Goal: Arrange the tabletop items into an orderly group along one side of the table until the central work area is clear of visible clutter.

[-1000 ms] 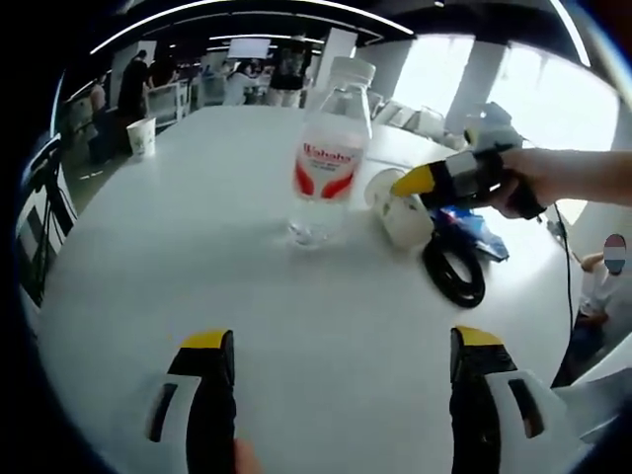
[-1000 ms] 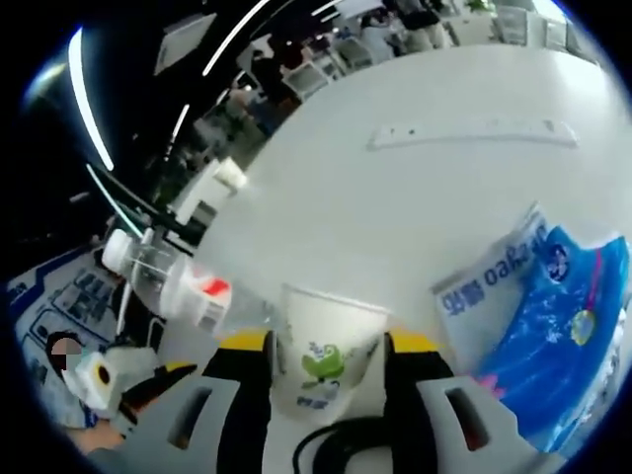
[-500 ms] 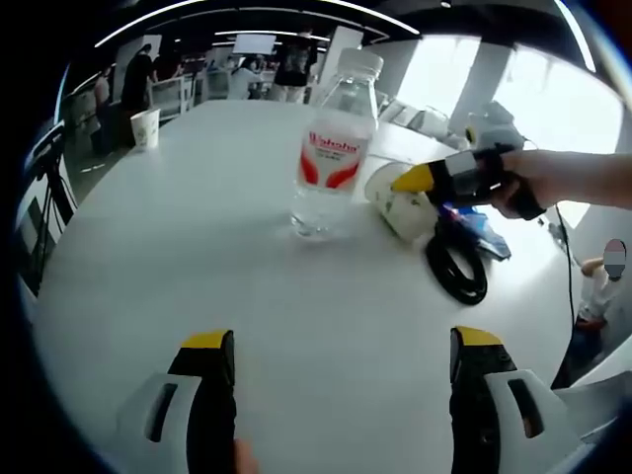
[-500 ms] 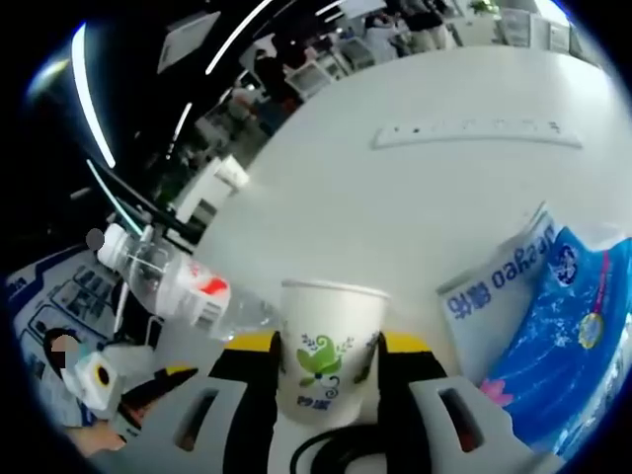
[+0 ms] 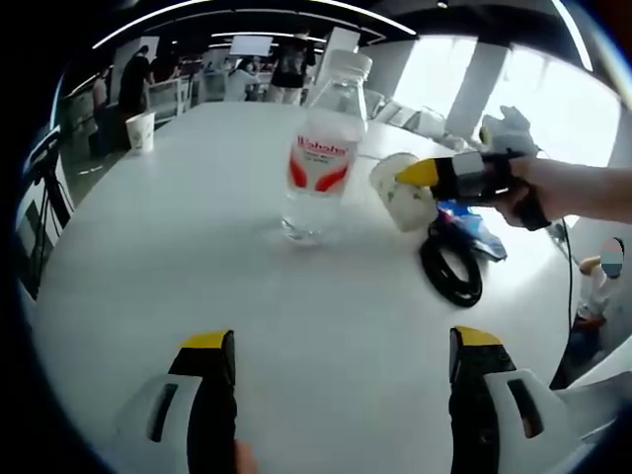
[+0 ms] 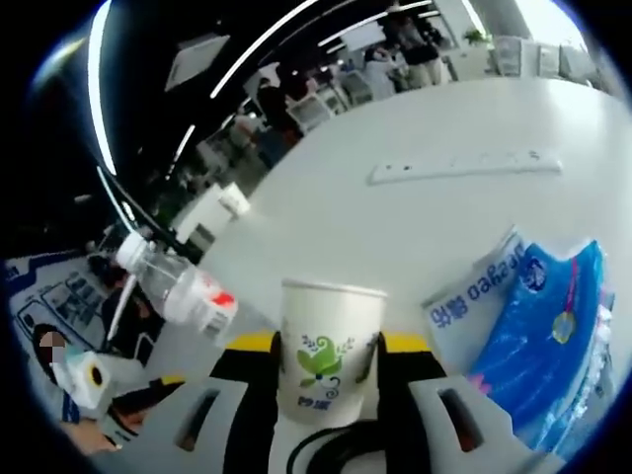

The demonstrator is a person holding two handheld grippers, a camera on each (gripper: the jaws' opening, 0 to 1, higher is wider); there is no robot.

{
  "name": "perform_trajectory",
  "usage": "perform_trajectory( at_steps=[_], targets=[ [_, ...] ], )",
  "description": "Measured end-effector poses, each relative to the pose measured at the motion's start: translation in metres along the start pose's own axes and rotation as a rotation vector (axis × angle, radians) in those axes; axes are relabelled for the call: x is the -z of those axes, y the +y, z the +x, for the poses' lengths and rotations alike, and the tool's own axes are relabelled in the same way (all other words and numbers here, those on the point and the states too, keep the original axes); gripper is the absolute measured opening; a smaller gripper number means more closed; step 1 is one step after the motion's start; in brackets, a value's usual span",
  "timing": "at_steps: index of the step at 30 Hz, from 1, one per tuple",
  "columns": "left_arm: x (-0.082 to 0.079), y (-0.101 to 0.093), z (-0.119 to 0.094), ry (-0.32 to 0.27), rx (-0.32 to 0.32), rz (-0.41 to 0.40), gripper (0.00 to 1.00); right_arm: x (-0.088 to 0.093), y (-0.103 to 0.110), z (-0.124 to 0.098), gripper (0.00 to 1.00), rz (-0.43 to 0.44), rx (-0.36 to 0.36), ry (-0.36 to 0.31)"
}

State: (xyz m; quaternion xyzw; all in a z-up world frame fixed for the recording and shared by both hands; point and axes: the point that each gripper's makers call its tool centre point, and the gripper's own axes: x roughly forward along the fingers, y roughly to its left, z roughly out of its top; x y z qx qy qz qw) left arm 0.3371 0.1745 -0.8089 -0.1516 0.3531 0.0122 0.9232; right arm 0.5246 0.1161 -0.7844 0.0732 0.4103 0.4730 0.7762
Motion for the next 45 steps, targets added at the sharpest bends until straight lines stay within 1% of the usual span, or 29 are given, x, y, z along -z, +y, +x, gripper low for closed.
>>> perform_trajectory(
  at_steps=[5, 13, 20, 25, 28, 34, 36, 38, 40, 41, 45],
  targets=[
    [-0.004, -0.004, 0.0, -0.011, 0.004, 0.005, 0.86, -0.005, 0.014, -0.005, 0.36, -0.059, -0.019, -0.076],
    [-0.013, -0.013, 0.003, -0.029, 0.013, 0.019, 0.85, -0.001, 0.026, -0.01, 0.36, -0.068, -0.029, -0.103],
    [-0.017, -0.014, 0.004, -0.035, 0.014, 0.021, 0.85, -0.006, 0.025, -0.014, 0.36, -0.081, -0.019, -0.132],
    [-0.021, -0.016, 0.006, -0.045, 0.018, 0.017, 0.85, -0.006, 0.028, -0.021, 0.36, -0.066, -0.017, -0.175],
    [-0.022, -0.021, 0.008, -0.045, 0.025, 0.023, 0.84, -0.004, 0.033, -0.027, 0.36, -0.078, -0.023, -0.206],
    [-0.026, -0.032, 0.014, -0.051, 0.046, 0.024, 0.84, 0.003, 0.045, -0.031, 0.36, -0.091, -0.044, -0.212],
    [-0.027, -0.036, 0.015, -0.051, 0.053, 0.03, 0.84, 0.003, 0.047, -0.033, 0.36, -0.099, -0.045, -0.216],
    [-0.029, -0.038, 0.016, -0.052, 0.058, 0.035, 0.84, 0.002, 0.048, -0.034, 0.36, -0.079, -0.05, -0.225],
    [-0.031, -0.038, 0.018, -0.054, 0.059, 0.035, 0.84, 0.002, 0.048, -0.035, 0.36, -0.068, -0.047, -0.218],
    [-0.032, -0.038, 0.018, -0.055, 0.06, 0.034, 0.84, 0.001, 0.049, -0.037, 0.36, -0.073, -0.042, -0.221],
    [-0.035, -0.039, 0.018, -0.063, 0.061, 0.033, 0.84, -0.001, 0.054, -0.043, 0.36, -0.068, -0.049, -0.244]
  ],
)
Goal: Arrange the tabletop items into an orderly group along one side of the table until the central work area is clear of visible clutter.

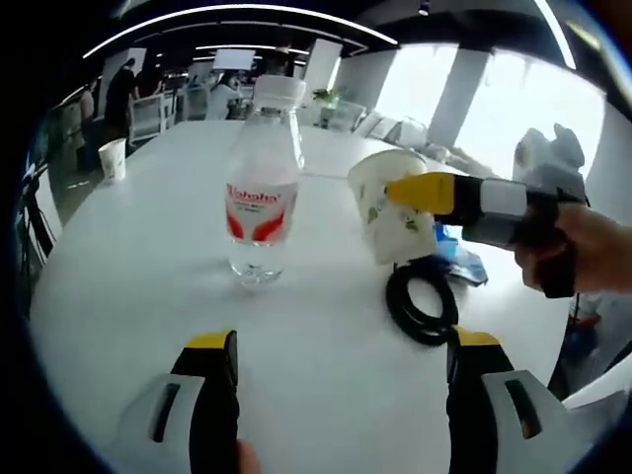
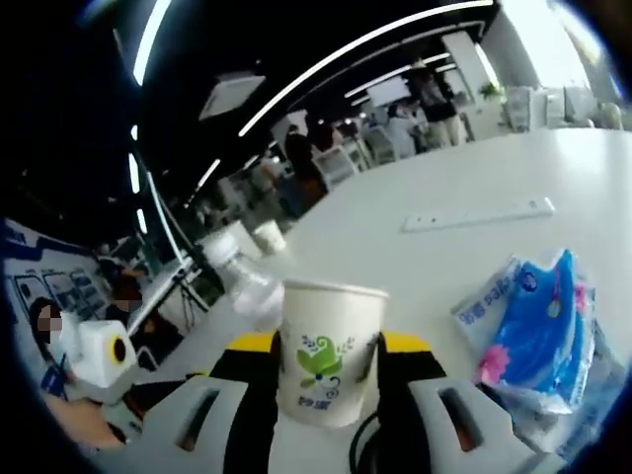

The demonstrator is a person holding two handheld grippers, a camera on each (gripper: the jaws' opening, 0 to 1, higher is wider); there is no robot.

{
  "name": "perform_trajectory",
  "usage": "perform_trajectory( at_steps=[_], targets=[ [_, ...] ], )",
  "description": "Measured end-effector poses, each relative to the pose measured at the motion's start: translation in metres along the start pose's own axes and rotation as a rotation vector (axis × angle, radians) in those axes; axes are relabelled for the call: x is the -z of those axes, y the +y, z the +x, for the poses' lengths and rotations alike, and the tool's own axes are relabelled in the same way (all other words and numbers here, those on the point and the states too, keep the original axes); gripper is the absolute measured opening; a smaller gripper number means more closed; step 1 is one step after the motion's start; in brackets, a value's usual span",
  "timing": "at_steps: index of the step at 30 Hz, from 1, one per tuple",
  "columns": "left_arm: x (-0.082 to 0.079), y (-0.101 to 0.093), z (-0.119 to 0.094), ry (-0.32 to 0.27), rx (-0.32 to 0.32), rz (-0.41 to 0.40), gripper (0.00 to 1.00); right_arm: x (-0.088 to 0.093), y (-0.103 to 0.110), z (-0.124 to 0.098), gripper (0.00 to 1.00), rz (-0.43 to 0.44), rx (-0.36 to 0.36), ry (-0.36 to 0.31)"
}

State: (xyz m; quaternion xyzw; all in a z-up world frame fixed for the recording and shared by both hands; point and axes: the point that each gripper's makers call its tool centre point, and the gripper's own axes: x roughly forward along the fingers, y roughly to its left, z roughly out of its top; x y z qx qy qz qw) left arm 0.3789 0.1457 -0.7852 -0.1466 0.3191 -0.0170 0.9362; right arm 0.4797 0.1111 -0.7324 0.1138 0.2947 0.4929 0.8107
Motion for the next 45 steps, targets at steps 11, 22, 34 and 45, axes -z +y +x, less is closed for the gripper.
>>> perform_trajectory(
  at_steps=[11, 22, 34, 45],
  targets=[
    [-0.017, -0.018, 0.006, -0.039, 0.033, -0.001, 0.83, -0.001, 0.018, -0.011, 0.36, -0.004, -0.049, -0.032],
    [-0.027, -0.028, 0.007, -0.062, 0.048, 0.011, 0.83, -0.005, 0.02, -0.02, 0.36, 0.009, -0.078, -0.066],
    [-0.043, -0.043, 0.007, -0.098, 0.083, 0.035, 0.8, -0.001, 0.036, -0.026, 0.36, -0.012, -0.116, -0.054],
    [-0.047, -0.053, 0.004, -0.104, 0.115, 0.093, 0.73, 0.0, 0.039, -0.027, 0.36, -0.007, -0.134, -0.046]
  ],
)
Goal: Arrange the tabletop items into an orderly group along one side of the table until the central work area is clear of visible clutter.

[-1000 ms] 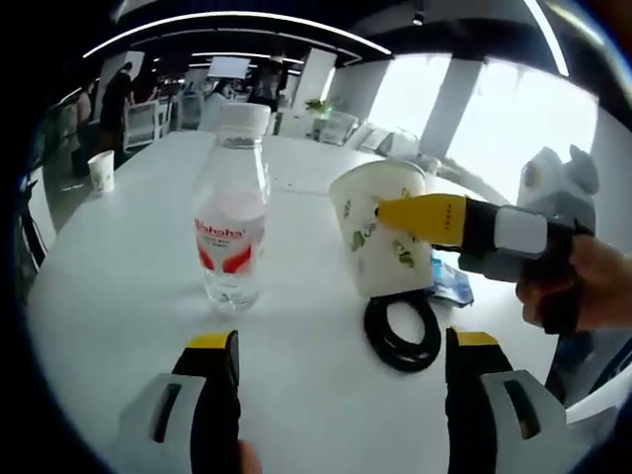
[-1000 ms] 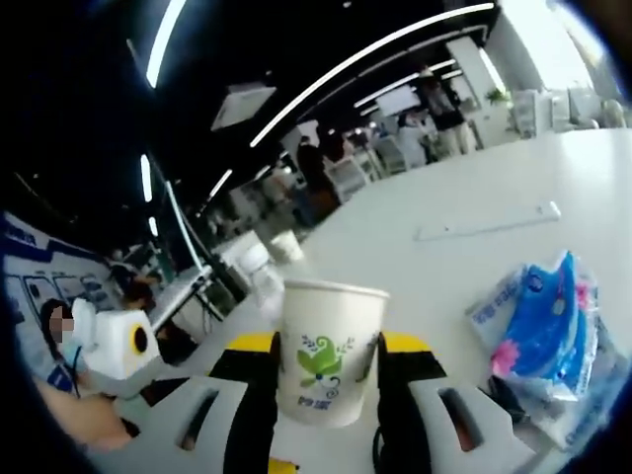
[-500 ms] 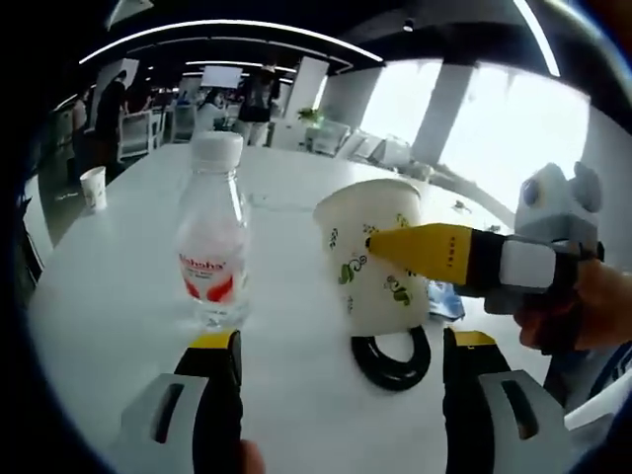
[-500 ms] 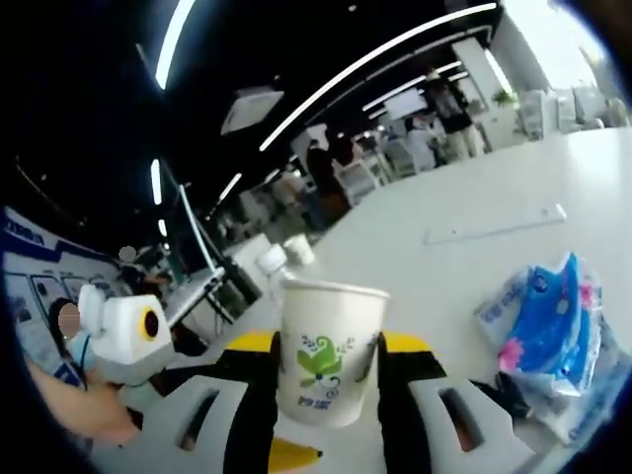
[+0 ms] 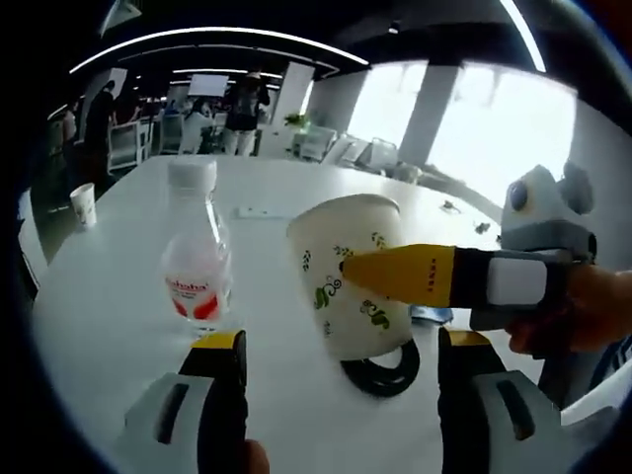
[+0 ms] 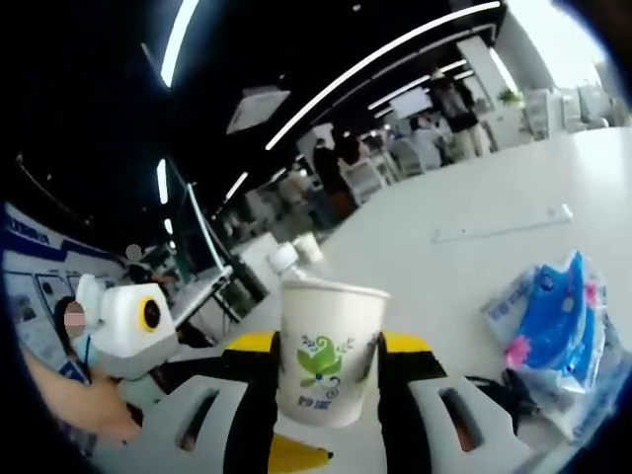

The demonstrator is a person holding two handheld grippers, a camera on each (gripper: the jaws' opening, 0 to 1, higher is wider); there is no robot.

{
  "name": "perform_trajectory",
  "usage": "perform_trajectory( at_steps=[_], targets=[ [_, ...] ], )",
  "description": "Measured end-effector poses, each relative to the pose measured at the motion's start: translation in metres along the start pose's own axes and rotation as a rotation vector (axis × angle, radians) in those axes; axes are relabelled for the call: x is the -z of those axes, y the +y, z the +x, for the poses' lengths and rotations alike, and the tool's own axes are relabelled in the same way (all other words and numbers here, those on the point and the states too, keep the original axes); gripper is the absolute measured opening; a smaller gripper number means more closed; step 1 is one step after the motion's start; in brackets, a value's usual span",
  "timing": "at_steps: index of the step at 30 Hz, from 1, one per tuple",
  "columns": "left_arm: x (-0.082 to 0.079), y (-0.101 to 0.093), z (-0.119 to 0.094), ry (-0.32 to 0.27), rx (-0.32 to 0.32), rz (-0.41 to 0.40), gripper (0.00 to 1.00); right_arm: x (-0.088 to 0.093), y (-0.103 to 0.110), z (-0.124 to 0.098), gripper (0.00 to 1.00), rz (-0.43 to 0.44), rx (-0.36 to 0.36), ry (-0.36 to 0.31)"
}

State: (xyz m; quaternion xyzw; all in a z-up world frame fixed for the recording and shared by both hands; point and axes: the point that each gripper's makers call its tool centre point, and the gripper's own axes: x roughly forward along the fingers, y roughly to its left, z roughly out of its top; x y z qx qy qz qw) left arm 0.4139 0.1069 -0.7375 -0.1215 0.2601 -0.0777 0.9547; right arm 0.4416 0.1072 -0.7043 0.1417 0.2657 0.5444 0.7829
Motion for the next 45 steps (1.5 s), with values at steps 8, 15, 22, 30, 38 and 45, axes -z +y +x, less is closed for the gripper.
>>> perform_trajectory(
  at_steps=[8, 15, 22, 30, 38, 45],
  targets=[
    [-0.004, -0.003, -0.001, 0.002, 0.01, 0.078, 0.51, 0.005, 0.006, -0.001, 0.36, 0.025, -0.03, 0.028],
    [-0.002, -0.002, -0.004, 0.01, 0.021, 0.113, 0.34, 0.001, 0.008, -0.002, 0.36, 0.042, -0.045, 0.03],
    [-0.004, -0.004, -0.008, -0.012, 0.061, 0.116, 0.33, 0.001, 0.01, -0.005, 0.36, 0.062, -0.054, 0.037],
    [-0.022, -0.008, -0.024, -0.148, 0.202, 0.024, 0.31, -0.013, 0.022, -0.013, 0.38, 0.077, -0.135, 0.032],
    [-0.034, -0.026, -0.039, -0.244, 0.363, -0.091, 0.31, -0.02, 0.041, -0.022, 0.4, 0.132, -0.283, 0.046],
    [-0.04, -0.049, -0.059, -0.282, 0.555, -0.154, 0.31, -0.032, 0.06, -0.037, 0.48, 0.128, -0.445, 0.07]
  ],
)
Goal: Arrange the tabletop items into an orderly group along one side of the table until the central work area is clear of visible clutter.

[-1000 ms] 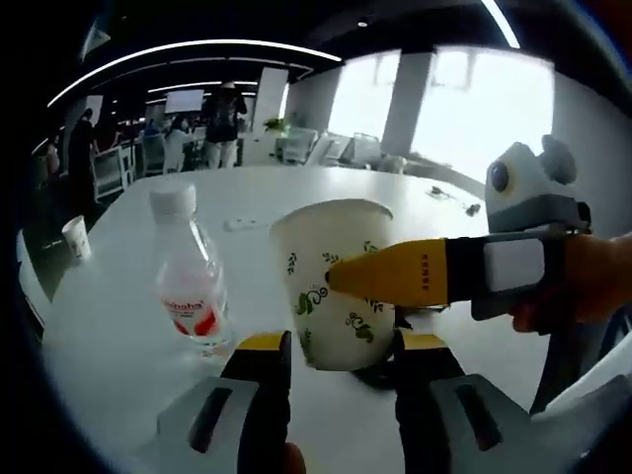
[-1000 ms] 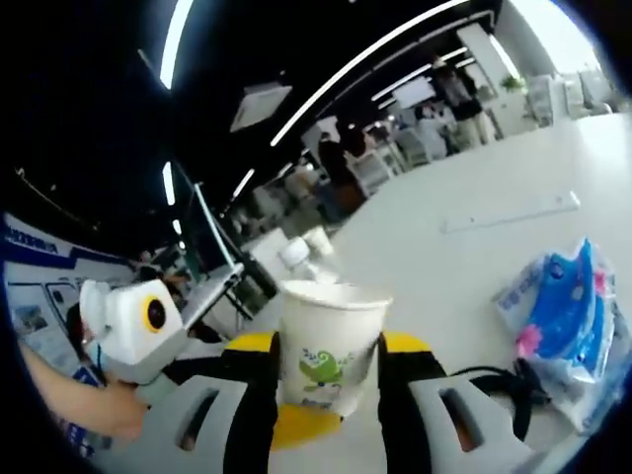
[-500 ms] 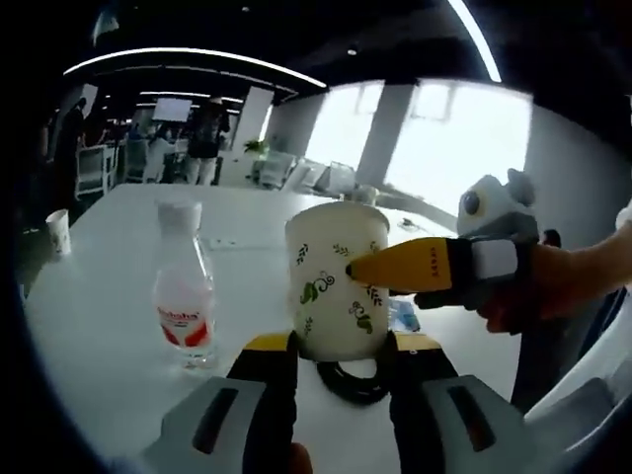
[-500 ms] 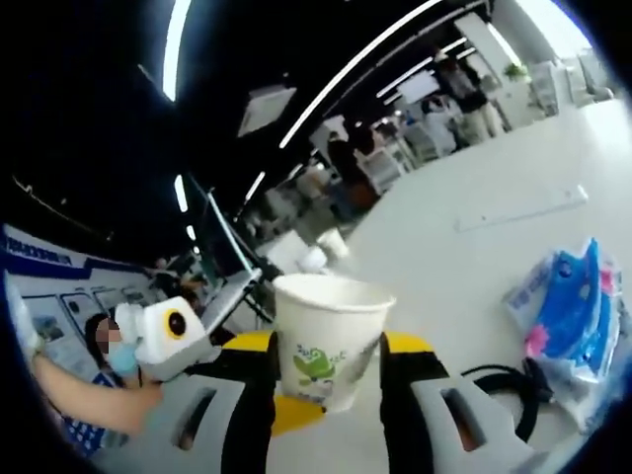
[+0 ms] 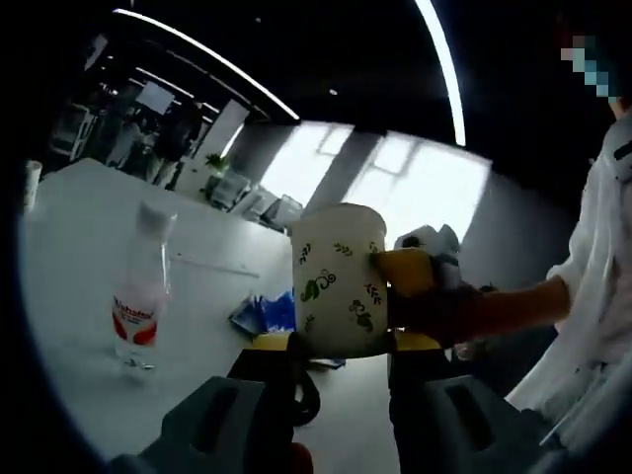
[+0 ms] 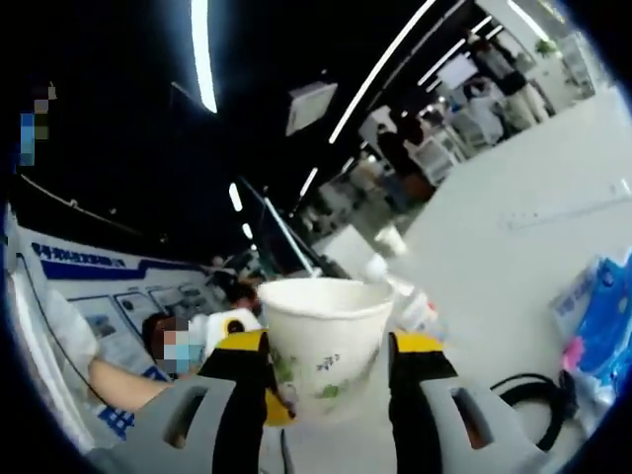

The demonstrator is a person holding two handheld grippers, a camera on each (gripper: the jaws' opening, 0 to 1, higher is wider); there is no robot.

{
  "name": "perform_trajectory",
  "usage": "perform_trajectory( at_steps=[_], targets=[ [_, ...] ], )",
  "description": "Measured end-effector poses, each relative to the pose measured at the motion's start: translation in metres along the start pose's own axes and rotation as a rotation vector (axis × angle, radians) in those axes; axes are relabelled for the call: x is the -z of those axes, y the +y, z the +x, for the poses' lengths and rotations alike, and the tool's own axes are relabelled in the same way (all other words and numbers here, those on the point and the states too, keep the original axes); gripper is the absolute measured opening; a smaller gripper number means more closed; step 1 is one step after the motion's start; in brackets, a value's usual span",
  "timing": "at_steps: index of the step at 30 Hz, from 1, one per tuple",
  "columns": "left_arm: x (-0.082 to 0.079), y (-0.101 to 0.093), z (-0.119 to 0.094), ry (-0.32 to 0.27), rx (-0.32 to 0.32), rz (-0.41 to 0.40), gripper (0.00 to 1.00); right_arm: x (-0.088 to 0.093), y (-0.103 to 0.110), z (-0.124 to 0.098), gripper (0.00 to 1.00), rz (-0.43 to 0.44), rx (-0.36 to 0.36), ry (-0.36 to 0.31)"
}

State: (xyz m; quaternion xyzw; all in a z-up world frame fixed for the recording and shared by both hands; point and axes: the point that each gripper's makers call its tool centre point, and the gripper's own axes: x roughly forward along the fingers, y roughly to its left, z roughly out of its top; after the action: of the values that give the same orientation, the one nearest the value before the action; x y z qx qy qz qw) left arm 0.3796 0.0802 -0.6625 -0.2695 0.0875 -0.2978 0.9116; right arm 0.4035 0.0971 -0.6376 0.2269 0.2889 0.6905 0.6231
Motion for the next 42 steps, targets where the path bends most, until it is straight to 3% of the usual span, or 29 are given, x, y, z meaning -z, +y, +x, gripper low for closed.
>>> perform_trajectory(
  at_steps=[4, 6, 12, 16, 20, 23, 26, 33, 38, 42],
  targets=[
    [-0.002, -0.011, 0.0, -0.015, 0.041, -0.016, 0.31, -0.005, 0.013, -0.002, 0.47, -0.017, -0.06, 0.014],
    [-0.002, -0.013, 0.0, -0.011, 0.042, -0.02, 0.31, -0.007, 0.017, -0.002, 0.4, -0.035, -0.081, 0.02],
    [0.005, -0.012, 0.002, 0.025, 0.013, -0.017, 0.32, 0.0, 0.013, 0.0, 0.36, -0.084, -0.058, 0.046],
    [0.009, -0.006, -0.001, 0.044, -0.031, 0.009, 0.32, 0.0, 0.008, 0.0, 0.35, -0.168, -0.014, 0.039],
    [0.021, 0.014, -0.009, 0.121, -0.134, 0.055, 0.54, -0.008, 0.0, -0.001, 0.35, -0.211, 0.023, -0.002],
    [0.024, 0.018, -0.016, 0.123, -0.161, 0.063, 0.58, -0.006, -0.012, -0.002, 0.35, -0.302, 0.068, 0.019],
    [0.027, 0.023, -0.025, 0.121, -0.191, 0.058, 0.61, -0.002, -0.016, 0.0, 0.35, -0.3, 0.073, 0.025],
    [0.033, 0.035, -0.043, 0.164, -0.274, 0.109, 0.77, -0.001, -0.02, 0.004, 0.35, -0.383, 0.077, 0.006],
    [0.027, 0.054, -0.057, 0.177, -0.392, 0.177, 0.95, 0.0, -0.029, 0.008, 0.35, -0.427, 0.084, 0.012],
    [0.03, 0.06, -0.064, 0.21, -0.423, 0.211, 0.97, 0.001, -0.037, 0.012, 0.35, -0.435, 0.09, 0.015]
  ],
)
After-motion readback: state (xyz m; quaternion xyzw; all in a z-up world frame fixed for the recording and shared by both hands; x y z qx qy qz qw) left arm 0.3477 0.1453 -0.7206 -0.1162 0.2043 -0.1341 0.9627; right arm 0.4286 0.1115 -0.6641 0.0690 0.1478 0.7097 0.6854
